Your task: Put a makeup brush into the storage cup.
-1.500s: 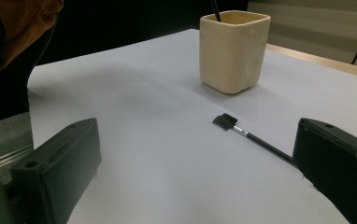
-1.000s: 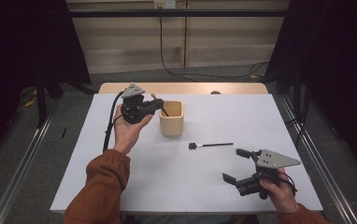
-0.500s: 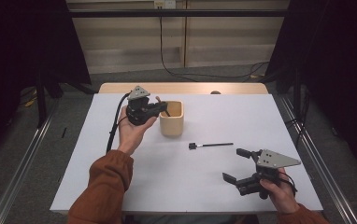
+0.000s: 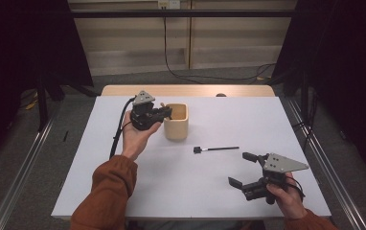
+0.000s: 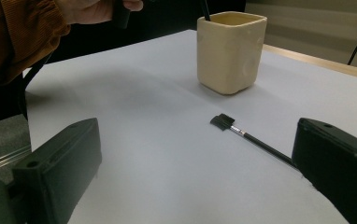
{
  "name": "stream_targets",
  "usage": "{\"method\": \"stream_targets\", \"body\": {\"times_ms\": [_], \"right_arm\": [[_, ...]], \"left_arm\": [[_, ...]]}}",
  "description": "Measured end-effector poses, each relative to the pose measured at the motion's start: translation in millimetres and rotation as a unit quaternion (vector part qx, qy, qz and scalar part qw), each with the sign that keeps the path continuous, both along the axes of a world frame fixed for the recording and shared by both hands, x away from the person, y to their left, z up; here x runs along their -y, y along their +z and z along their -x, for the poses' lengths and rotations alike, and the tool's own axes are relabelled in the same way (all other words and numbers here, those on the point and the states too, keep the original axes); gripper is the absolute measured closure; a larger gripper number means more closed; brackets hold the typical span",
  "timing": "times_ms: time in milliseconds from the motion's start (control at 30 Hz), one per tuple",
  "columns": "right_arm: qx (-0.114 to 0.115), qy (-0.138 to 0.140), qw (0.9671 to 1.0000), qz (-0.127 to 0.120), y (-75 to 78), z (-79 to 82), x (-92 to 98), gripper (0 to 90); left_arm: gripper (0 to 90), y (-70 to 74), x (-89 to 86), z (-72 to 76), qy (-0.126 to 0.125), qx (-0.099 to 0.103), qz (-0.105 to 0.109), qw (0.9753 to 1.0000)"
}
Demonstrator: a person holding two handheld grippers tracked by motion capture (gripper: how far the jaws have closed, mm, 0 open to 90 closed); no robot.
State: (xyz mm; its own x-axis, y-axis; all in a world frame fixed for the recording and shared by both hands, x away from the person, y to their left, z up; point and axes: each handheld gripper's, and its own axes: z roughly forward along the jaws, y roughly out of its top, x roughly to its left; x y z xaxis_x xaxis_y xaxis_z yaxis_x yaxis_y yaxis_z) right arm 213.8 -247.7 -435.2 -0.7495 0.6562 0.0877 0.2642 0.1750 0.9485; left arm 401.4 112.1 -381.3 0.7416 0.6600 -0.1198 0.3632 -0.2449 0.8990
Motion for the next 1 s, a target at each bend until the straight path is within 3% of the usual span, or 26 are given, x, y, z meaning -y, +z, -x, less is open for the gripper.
{"method": "stream_targets", "body": {"times_ms": [267,500,833,1000], "right_arm": [[-0.001,0.0,1.0,0.001,-0.2,0.4,-0.4,1.1],[0.0,0.0,1.0,0.0,0.0,0.4,-0.1,1.1],[-0.002,0.001,1.0,-0.003,-0.4,-0.6,-0.5,1.1],[-0.003,0.002,1.0,-0.002,-0.4,-0.5,-0.9,1.1]], "left_arm": [[62.4,-1.9,-0.4,-0.9,0.0,0.004,0.003,1.0],[35.6,-0.4,-0.8,0.1,0.009,0.01,0.011,0.9998],[7.5,0.6,-3.7,3.1,0.016,0.017,0.019,0.9995],[3.4,1.4,-11.2,4.3,0.017,0.015,0.043,0.9988]]}}
